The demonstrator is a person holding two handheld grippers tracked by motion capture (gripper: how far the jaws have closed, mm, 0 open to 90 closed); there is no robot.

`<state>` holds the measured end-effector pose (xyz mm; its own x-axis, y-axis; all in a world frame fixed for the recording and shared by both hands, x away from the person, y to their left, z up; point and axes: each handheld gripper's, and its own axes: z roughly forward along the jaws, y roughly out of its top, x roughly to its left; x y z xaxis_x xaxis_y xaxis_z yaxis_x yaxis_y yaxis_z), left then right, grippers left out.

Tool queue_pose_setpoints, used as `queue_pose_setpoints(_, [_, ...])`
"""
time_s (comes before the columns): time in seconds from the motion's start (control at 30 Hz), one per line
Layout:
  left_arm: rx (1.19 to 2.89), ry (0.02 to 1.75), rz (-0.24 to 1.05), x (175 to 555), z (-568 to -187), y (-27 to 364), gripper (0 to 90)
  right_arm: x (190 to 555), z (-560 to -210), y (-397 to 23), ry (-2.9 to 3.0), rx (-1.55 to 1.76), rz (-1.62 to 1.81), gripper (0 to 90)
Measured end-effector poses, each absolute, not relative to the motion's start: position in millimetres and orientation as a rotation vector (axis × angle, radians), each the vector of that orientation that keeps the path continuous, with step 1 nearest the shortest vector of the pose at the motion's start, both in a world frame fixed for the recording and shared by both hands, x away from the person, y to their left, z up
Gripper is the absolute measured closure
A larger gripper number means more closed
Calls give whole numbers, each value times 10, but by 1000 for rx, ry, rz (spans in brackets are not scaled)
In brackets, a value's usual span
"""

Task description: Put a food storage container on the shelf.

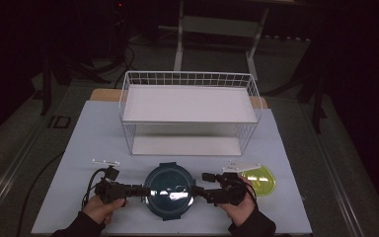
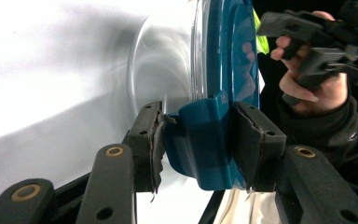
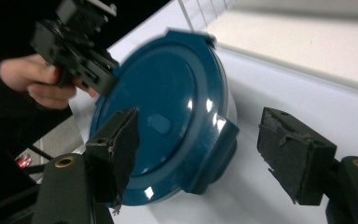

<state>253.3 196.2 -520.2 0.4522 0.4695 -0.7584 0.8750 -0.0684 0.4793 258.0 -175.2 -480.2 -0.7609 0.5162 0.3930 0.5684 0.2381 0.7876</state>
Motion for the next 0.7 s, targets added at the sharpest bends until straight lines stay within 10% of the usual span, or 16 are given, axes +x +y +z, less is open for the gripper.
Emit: queue_pose_setpoints(0.7, [1761, 1073, -481, 2478, -5172, 1964, 560, 2693, -5045, -1727, -2292, -1055, -1406, 526])
